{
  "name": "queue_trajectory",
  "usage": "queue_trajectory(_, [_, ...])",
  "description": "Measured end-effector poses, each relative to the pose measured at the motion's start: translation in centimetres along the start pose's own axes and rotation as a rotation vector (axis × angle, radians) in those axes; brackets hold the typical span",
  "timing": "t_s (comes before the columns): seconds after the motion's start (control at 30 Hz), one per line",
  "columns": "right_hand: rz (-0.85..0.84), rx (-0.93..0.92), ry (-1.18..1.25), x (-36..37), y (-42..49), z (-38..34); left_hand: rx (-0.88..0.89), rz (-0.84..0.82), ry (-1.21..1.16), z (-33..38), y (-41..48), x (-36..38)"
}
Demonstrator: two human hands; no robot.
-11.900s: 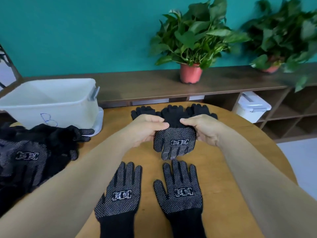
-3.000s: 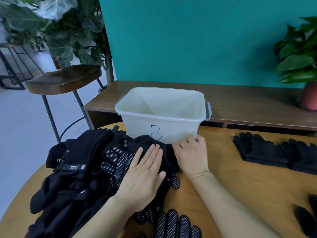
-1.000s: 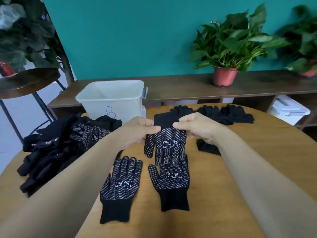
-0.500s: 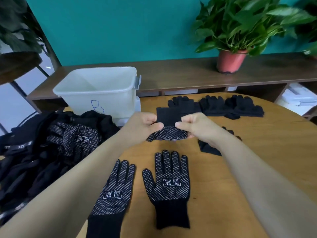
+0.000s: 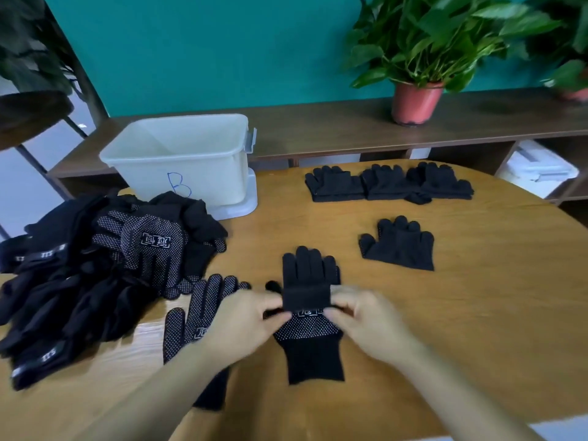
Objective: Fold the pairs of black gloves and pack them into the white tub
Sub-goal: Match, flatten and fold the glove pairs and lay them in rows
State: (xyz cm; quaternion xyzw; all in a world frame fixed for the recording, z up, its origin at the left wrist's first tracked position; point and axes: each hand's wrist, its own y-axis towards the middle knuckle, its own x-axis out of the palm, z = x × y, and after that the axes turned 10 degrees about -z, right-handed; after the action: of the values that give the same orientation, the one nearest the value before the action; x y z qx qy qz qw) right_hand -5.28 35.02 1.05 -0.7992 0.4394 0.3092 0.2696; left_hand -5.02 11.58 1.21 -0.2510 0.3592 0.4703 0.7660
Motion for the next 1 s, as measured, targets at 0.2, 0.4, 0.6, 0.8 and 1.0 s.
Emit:
queue_trajectory(0.2, [0.111,-0.160,-0.383,2.8,-1.3,1.4,0.238,0.124,0.337,-2.6,-1.2,2.7])
queue_trajectory(0.4, [0.202,-0.293,-0.593,3.4,-1.6,1.2,0.307,0.217,0.396,-2.9,-1.7,3.3])
queue_trajectory(0.6, [0.257,-0.378,-0.581,4.0,-1.5,1.9,0.365,0.213,0.427,-3.3,-1.9,3.3])
queue_trajectory(0.8, [0.302,-0.410,-0.603,4.3,-1.6,2.0,0.413,0.219,0.493,-3.2,-2.5,3.1])
queue_trajectory(1.0, [0.349,-0.444,-0.606,4.8,-1.4,2.6,0.448,0.229,0.534,-3.3,-2.4,3.3])
